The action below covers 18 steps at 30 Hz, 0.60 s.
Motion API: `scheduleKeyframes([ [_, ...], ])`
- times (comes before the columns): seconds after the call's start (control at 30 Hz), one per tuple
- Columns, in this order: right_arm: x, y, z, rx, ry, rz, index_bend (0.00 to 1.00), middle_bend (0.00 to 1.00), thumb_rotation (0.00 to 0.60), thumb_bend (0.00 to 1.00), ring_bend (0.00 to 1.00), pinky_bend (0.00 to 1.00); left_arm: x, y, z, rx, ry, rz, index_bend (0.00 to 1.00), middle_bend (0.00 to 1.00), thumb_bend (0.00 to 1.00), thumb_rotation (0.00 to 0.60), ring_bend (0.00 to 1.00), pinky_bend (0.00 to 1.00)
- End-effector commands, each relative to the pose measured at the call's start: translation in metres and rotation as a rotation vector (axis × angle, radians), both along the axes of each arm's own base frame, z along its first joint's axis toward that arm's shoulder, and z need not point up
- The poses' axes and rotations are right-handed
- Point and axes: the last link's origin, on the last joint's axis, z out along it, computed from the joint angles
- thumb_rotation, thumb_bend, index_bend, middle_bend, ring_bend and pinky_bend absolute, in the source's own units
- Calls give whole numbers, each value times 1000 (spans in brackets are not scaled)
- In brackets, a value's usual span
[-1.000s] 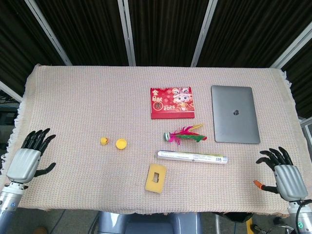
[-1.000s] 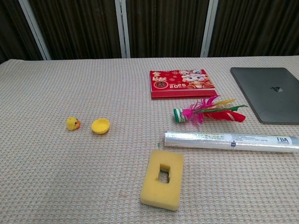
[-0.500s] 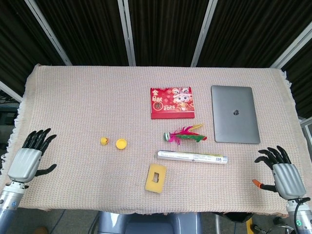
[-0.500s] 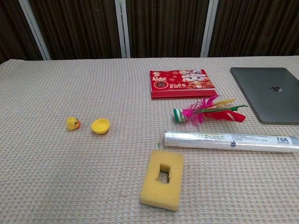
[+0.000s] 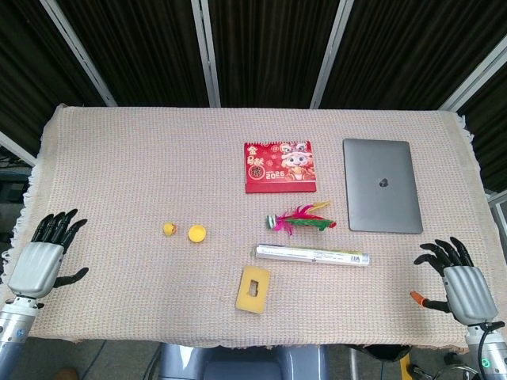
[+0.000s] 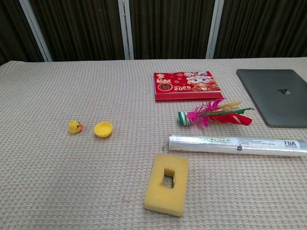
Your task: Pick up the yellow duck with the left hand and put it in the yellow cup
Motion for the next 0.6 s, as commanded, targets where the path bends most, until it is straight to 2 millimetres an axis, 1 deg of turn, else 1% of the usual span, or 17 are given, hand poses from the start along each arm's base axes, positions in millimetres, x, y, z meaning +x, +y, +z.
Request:
scheduleKeyframes([
  [0.03, 0, -1, 0, 6, 5, 1, 401, 221, 600, 20, 118, 54, 0, 1, -2, -4, -1, 2, 117, 0, 159, 600, 0, 0],
  [0.33, 0, 2, 1, -11, 9, -1, 403, 220, 600, 21, 118, 54, 3, 3, 0, 11, -7, -8, 119, 0, 161, 600, 0, 0],
  [0.4, -1, 2, 1, -13, 8, -4, 405, 220, 600, 20, 118, 54, 4, 6, -1, 9, -2, -12, 138, 0, 170, 600, 0, 0],
  [0.53, 0, 1, 1, -18, -1, -7, 409, 219, 600, 21, 118, 54, 3, 19, -6, -15, 25, -11, 214, 0, 187, 600, 0, 0],
  [0.6, 0, 2, 1, -17, 2, -4, 412, 218, 600, 20, 118, 54, 1, 27, -9, -29, 51, -6, 227, 0, 197, 600, 0, 0],
])
